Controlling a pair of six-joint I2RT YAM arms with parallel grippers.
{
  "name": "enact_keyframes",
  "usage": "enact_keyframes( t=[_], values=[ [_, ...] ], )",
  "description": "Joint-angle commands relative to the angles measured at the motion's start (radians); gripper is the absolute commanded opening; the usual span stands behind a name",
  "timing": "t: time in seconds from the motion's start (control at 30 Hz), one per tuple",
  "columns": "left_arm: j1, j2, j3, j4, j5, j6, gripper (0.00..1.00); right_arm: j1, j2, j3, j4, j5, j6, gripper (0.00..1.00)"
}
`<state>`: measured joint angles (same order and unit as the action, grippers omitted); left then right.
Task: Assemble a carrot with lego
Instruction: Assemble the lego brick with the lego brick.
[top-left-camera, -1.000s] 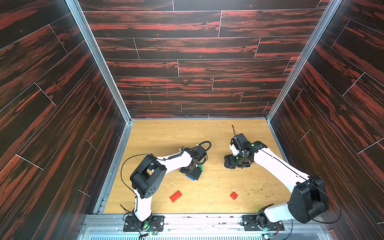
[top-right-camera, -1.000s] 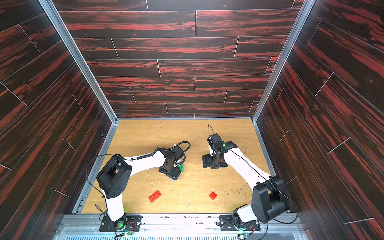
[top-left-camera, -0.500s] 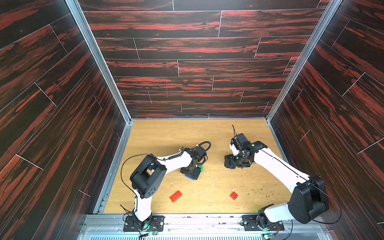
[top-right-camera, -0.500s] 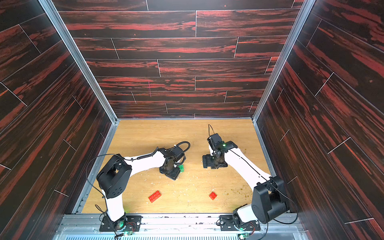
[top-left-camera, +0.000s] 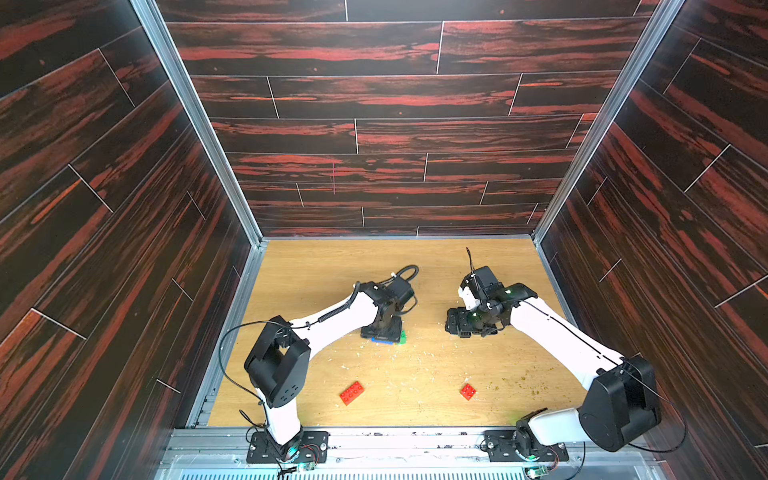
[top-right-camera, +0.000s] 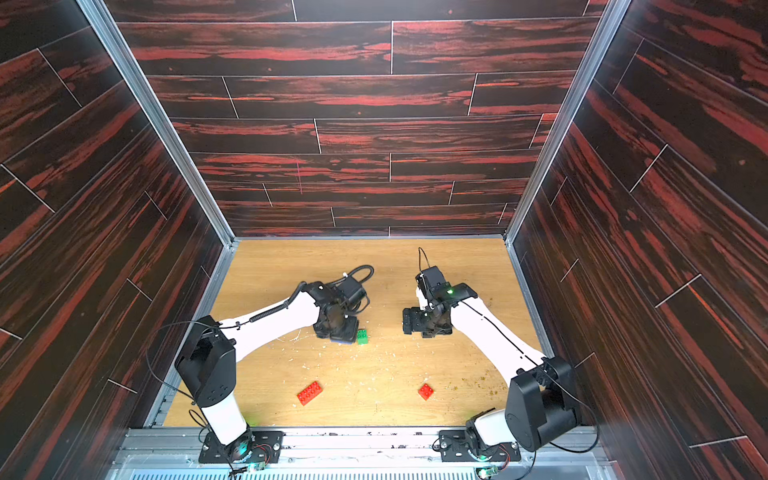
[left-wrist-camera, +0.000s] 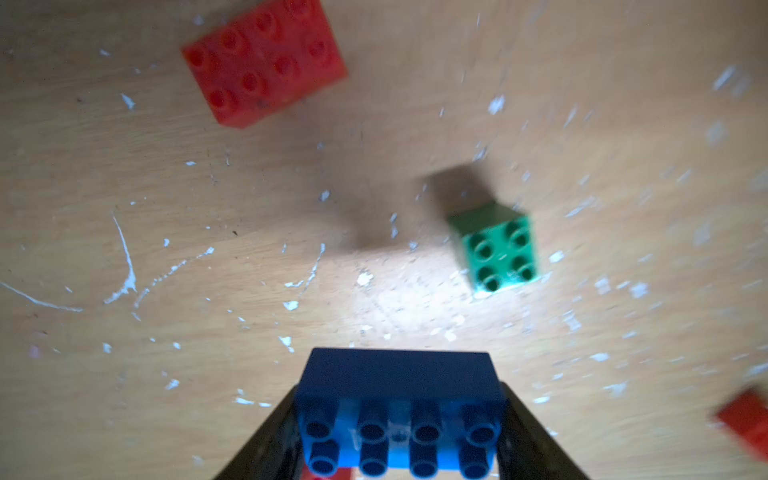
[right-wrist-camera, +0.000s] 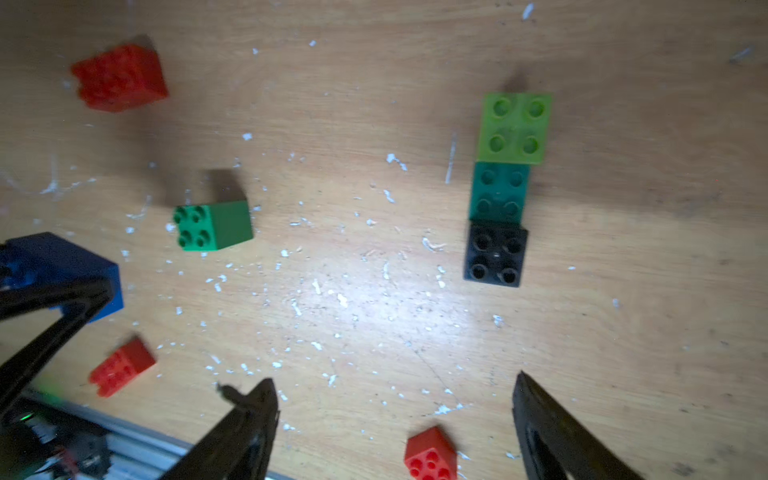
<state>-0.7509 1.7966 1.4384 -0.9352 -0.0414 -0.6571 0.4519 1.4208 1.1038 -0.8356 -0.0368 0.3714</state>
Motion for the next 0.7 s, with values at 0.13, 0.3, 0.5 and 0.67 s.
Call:
enact_keyframes(
  t=[0.13, 0.3, 0.5, 0.67],
  values=[
    [-0.005, 0.080, 0.121, -0.016, 0.068, -0.197, 0.46, -0.108, -0.102, -0.107, 0.117, -0.274, 0.051, 0.89],
    [-0.016, 0.160, 0.208, -0.053, 0.078, -0.210, 0.46, -0.159, -0.128, -0.146, 0.124, -0.337, 0.043, 0.89],
    [-0.017, 0.225, 0.257, -0.080, 0.065, -0.234, 0.42, -0.181, -0.144, -0.162, 0.125, -0.345, 0.046, 0.89],
    [-0.017, 0.245, 0.261, -0.089, 0.043, -0.243, 0.40, -0.188, -0.146, -0.159, 0.118, -0.345, 0.046, 0.89]
  ],
)
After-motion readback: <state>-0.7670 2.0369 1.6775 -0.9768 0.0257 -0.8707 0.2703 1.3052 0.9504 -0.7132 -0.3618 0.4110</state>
